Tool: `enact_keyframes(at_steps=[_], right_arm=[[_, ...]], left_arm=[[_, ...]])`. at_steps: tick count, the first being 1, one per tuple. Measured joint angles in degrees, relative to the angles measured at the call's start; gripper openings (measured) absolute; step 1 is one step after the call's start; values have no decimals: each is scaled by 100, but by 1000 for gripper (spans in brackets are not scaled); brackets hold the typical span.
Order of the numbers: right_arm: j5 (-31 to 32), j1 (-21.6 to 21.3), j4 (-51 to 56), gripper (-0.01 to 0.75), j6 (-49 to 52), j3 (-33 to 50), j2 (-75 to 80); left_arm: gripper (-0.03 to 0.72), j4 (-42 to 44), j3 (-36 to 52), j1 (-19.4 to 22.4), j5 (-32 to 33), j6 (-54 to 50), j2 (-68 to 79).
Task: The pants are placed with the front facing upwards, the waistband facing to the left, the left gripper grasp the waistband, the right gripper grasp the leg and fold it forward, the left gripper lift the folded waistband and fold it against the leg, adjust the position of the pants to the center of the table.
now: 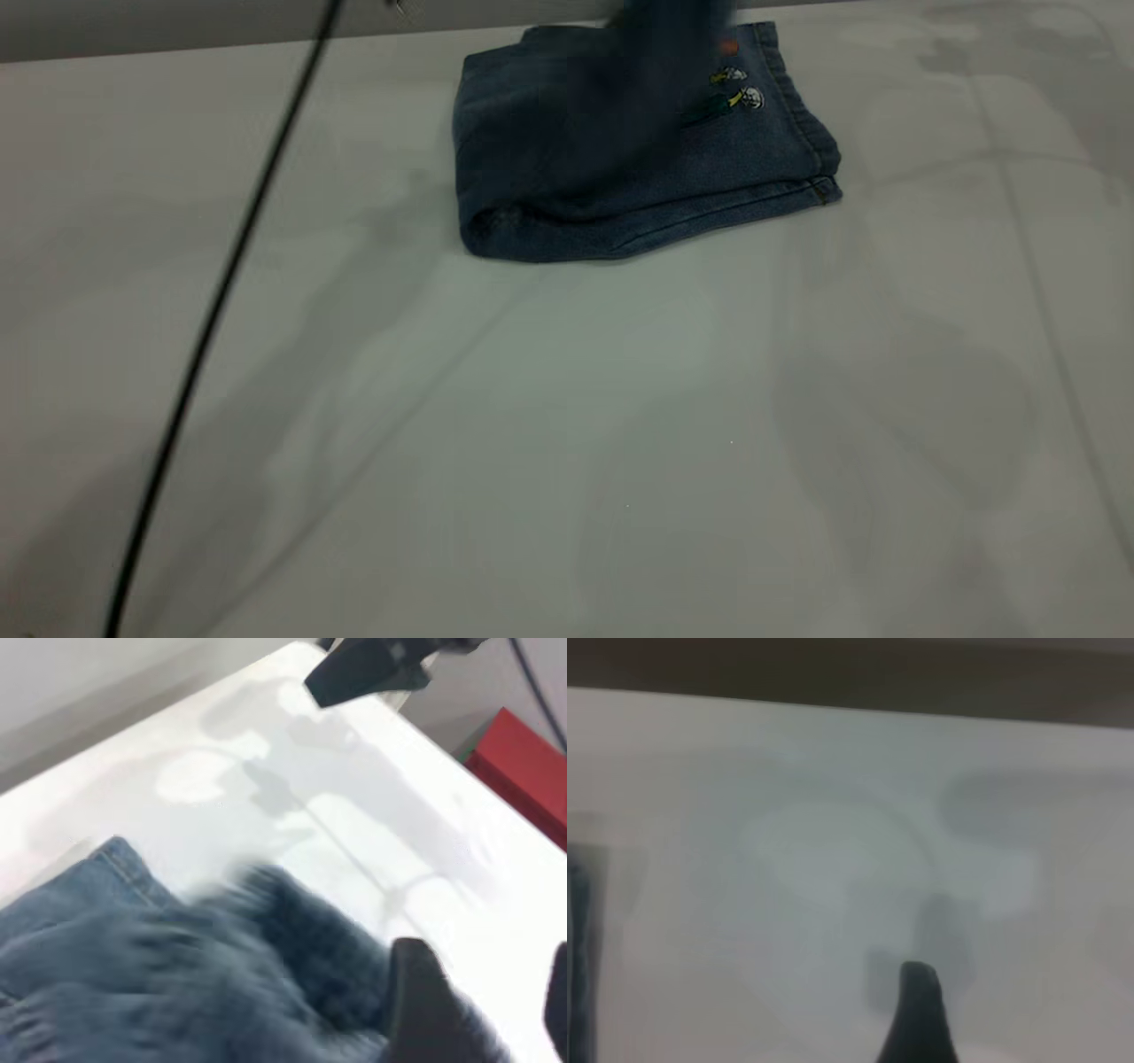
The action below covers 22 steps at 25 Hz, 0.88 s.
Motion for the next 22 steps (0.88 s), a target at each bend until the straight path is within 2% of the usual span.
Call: enact_keyframes(at_steps=[5,9,12,17,22], right_arm=[[0,0,14,475,0,0,0],[0,0,318,475,0,0,-21],[0,0,505,475,0,0,-138],[0,0,715,475,-6,0,-533],[5,0,899,475,56,0,-1179]], left_arm=[[447,-456,0,-92,-369,-1,327],[467,-775,-6,-63,-580,-1,295],[468,-521,-11,-64,-458,-75,164],[468,765,-260,-64,-64,-1146,75],[468,3028,-957,-64,670,-2915,114]])
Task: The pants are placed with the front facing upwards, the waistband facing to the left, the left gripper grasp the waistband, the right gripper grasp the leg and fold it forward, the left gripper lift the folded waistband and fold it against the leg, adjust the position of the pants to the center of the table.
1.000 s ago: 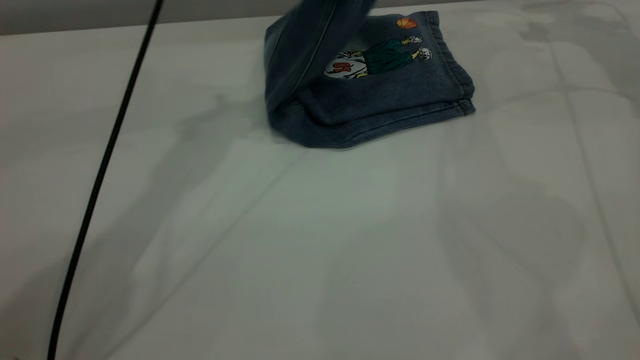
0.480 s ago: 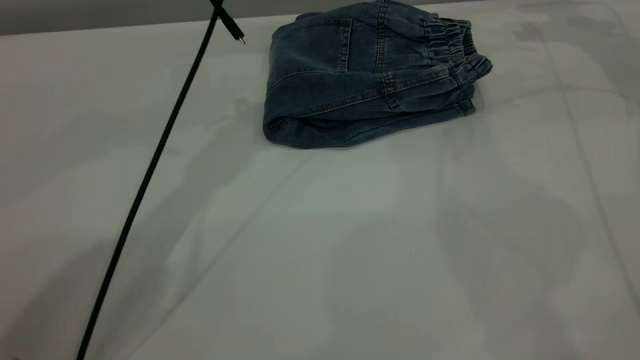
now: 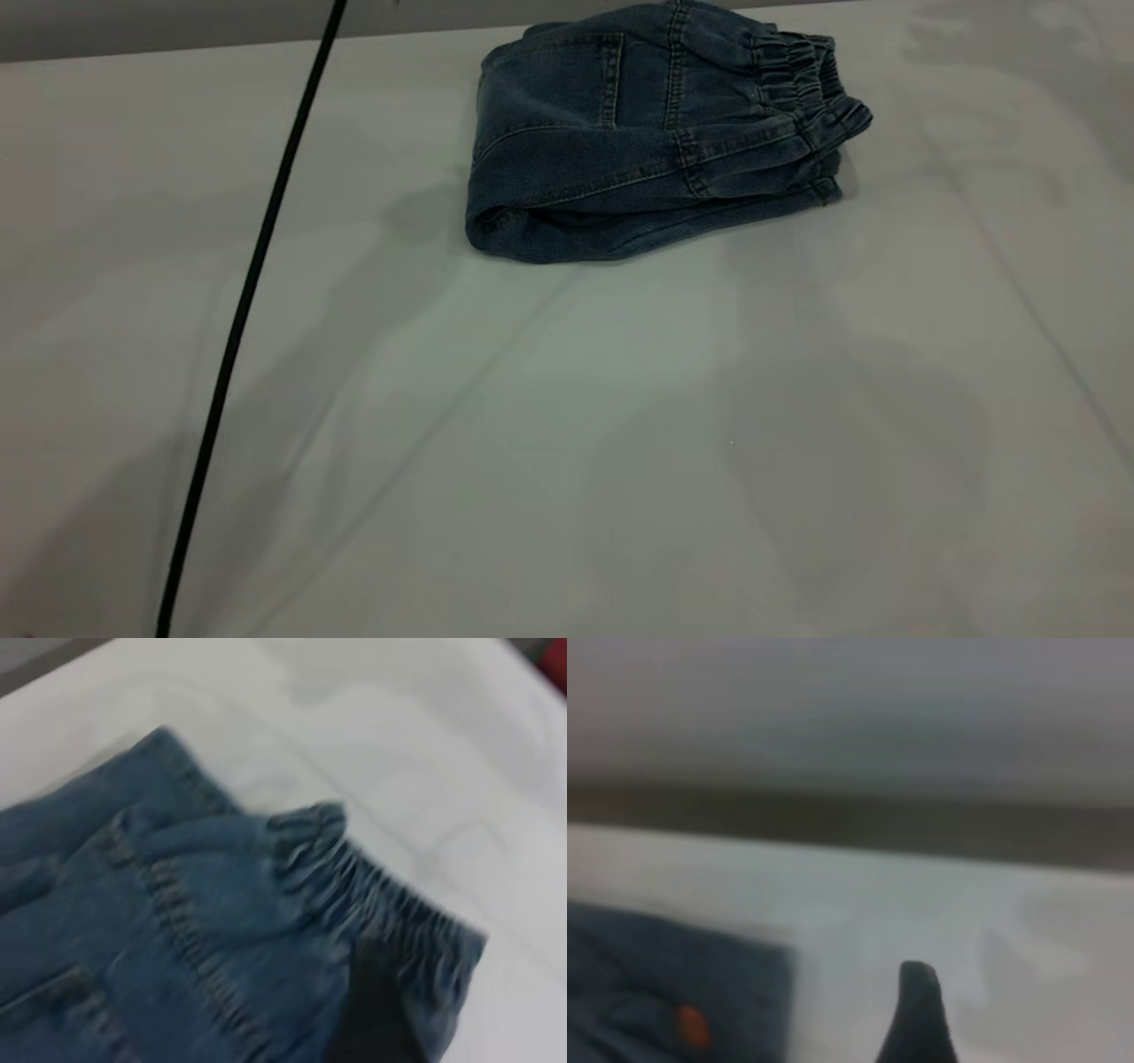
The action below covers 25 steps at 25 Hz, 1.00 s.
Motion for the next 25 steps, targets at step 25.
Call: enact_keyframes(at_steps=[25], right_arm=[[1,618,-31,475,65,5,-2371]], left_arm=[[470,3659,-1026,-135,605,-1974,1386]])
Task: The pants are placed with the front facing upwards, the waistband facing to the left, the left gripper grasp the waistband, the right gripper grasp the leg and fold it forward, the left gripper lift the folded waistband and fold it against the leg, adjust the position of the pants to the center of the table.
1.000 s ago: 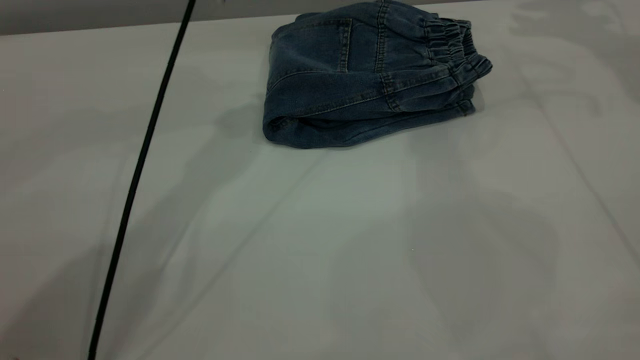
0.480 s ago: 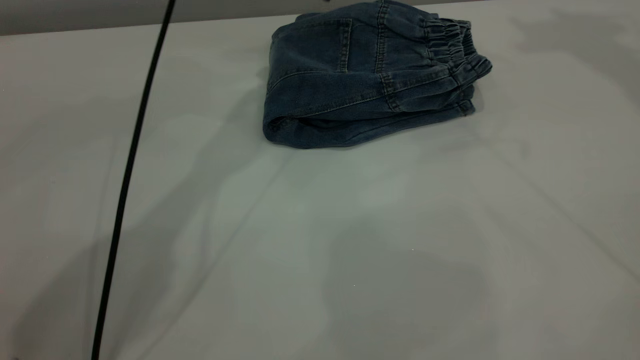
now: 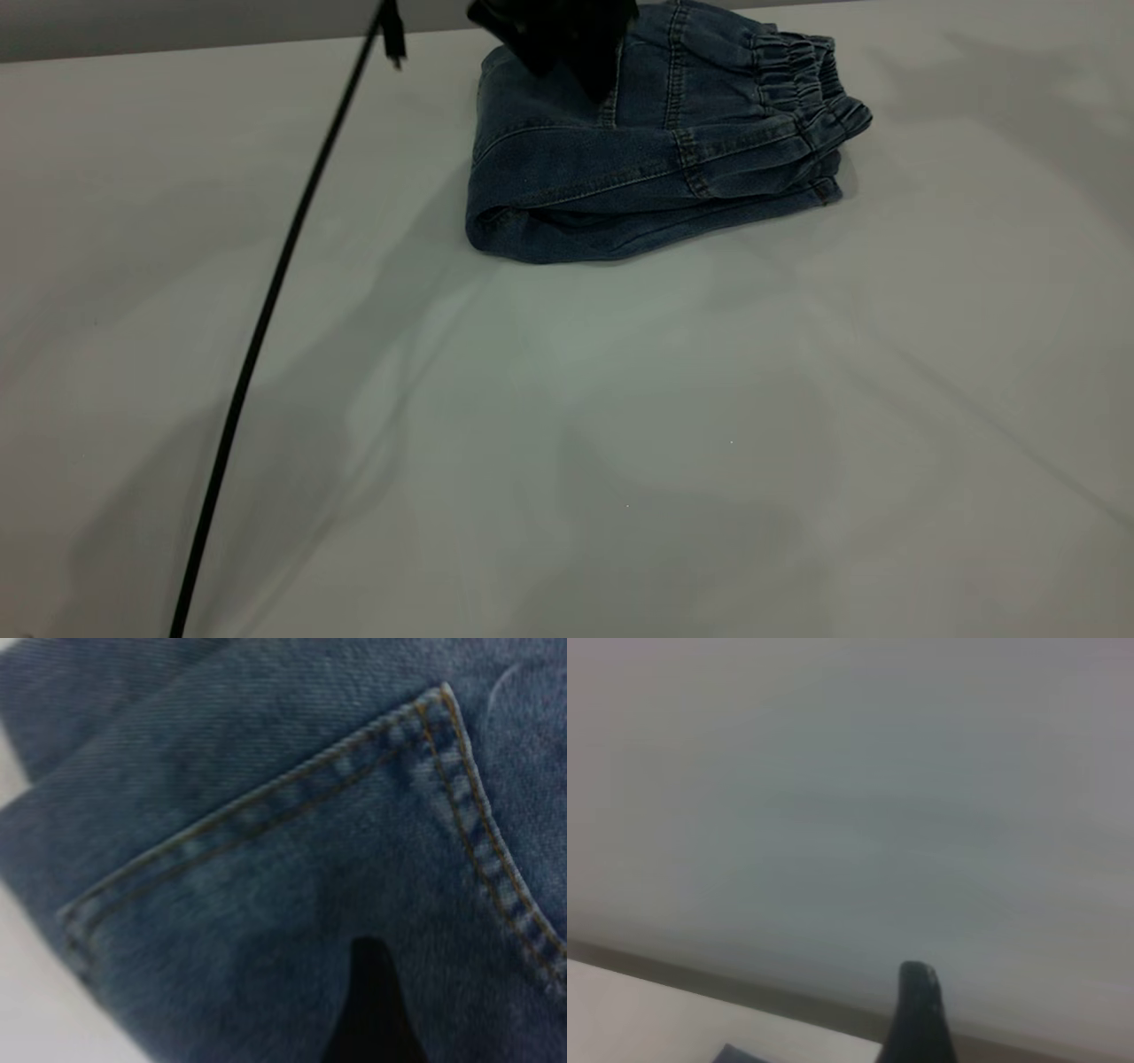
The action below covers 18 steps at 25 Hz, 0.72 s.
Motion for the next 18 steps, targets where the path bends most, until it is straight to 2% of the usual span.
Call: enact_keyframes(at_steps=[4,12,15,18], right_arm=[[0,5,-12,475,-5,0,0],[-5,5,-12,475,-5,0,0],[-5,5,-28,475,-5,0,0],[-5,5,-28,475,-5,0,0]], left_arm=[[468,-6,-8,-47,-227,322,225],[468,-6,-27,-58,-250,376,491],[468,-12,-33,-58,-85,355,512],[468,-23,-33,-58,355,341,512]])
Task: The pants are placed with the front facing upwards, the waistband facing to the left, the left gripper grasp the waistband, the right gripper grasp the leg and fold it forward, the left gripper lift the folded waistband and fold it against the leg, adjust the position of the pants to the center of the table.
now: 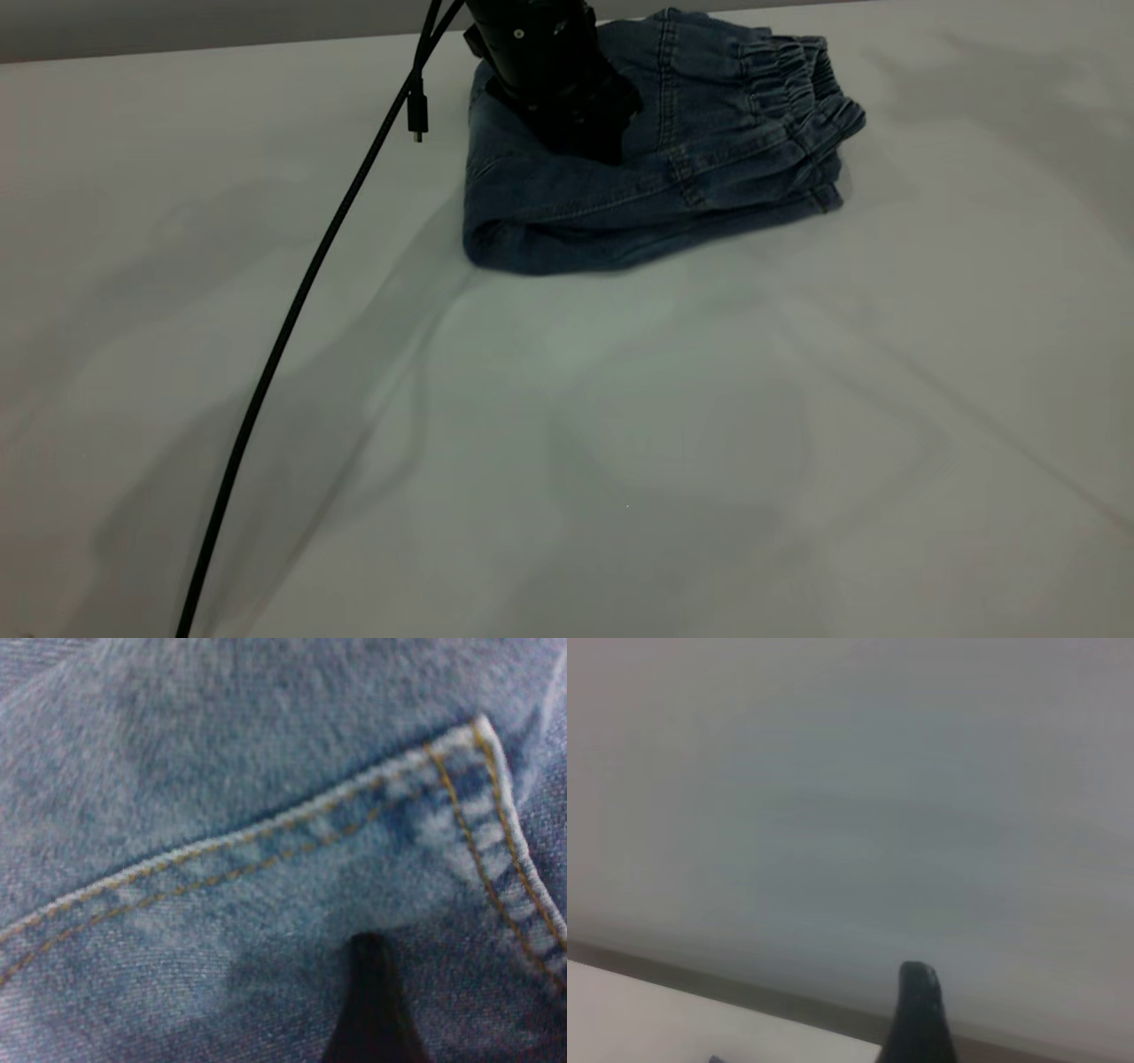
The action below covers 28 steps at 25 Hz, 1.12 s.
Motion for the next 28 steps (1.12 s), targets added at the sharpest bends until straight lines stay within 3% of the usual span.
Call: enact_keyframes(at_steps=[12,20,26,28], right_arm=[[0,0,0,475,-5,0,-5],[0,0,0,475,-5,0,-5],[-5,0,13,475,-5,0,-5],[-5,0,20,475,-5,0,-11]], left_arm=[[463,557,16,-7,1918,-428,4],[456,591,16,-7,1945,-1704,21],[456,637,-332,-21,1998,-1780,54],[456,720,-664,-32,1705,-1785,61]])
